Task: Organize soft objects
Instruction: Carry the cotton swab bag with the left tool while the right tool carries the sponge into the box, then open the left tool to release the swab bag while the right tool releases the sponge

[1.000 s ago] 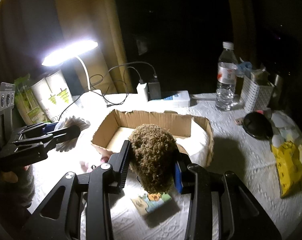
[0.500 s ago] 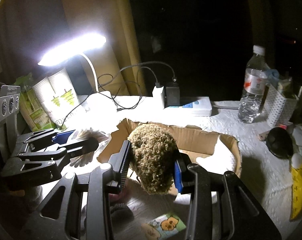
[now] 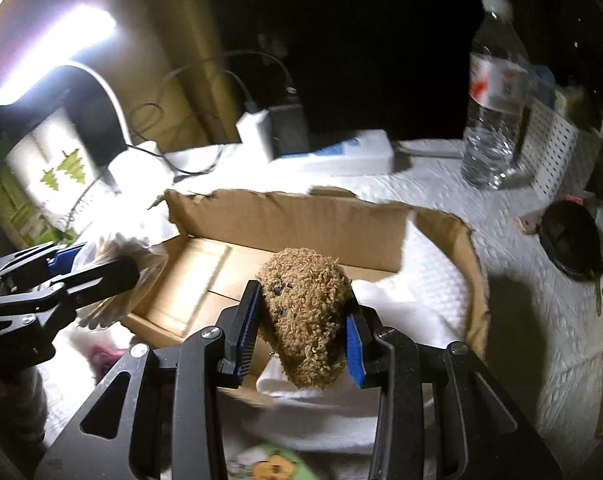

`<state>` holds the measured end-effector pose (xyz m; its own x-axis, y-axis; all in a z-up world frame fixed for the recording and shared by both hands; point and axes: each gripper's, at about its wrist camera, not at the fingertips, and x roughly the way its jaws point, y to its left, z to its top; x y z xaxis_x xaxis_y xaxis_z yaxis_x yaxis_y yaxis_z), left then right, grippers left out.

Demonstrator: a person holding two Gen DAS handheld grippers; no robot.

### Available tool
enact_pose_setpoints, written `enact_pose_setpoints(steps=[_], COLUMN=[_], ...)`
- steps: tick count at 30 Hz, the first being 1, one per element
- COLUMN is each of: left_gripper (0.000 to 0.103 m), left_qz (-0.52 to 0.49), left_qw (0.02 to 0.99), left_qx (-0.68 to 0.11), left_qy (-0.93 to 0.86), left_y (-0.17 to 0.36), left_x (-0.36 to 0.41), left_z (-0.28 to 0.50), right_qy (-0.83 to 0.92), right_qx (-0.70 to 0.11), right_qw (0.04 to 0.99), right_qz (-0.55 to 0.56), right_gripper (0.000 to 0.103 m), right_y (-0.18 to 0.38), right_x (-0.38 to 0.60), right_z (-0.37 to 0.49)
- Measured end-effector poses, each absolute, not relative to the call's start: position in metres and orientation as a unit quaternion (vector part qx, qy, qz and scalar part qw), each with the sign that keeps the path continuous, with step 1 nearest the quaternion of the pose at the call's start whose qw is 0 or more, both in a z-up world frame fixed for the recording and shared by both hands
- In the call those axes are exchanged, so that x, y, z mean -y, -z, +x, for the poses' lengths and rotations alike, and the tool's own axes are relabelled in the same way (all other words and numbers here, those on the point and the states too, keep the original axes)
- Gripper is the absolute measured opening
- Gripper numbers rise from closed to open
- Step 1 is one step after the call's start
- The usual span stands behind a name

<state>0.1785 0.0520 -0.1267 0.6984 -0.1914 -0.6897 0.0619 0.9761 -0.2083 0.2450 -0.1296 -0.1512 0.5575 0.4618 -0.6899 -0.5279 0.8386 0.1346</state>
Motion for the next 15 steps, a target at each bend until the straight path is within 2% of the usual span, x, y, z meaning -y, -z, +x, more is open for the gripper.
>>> enact_pose_setpoints(steps=[10,15], left_gripper=[0.042,0.045], left_qz=[-0.083,-0.084], left_qw=[0.902,0.896], left_qx=[-0.419,-0.43], left_qy=[0.066,0.064], left_y=[0.155,0.159], left_x=[-0.034,-0.031], left_z=[0.202,0.206], right_qy=[-0.268,-0.28], right_qx=[-0.394,-0.39], right_qw=[0.878,0.877], right_qz=[-0.042,-0.029], right_gripper=[0.042,0.053], right_y=[0.163,0.158], right_x=[0.144,0.145], right_z=[0.255,0.252])
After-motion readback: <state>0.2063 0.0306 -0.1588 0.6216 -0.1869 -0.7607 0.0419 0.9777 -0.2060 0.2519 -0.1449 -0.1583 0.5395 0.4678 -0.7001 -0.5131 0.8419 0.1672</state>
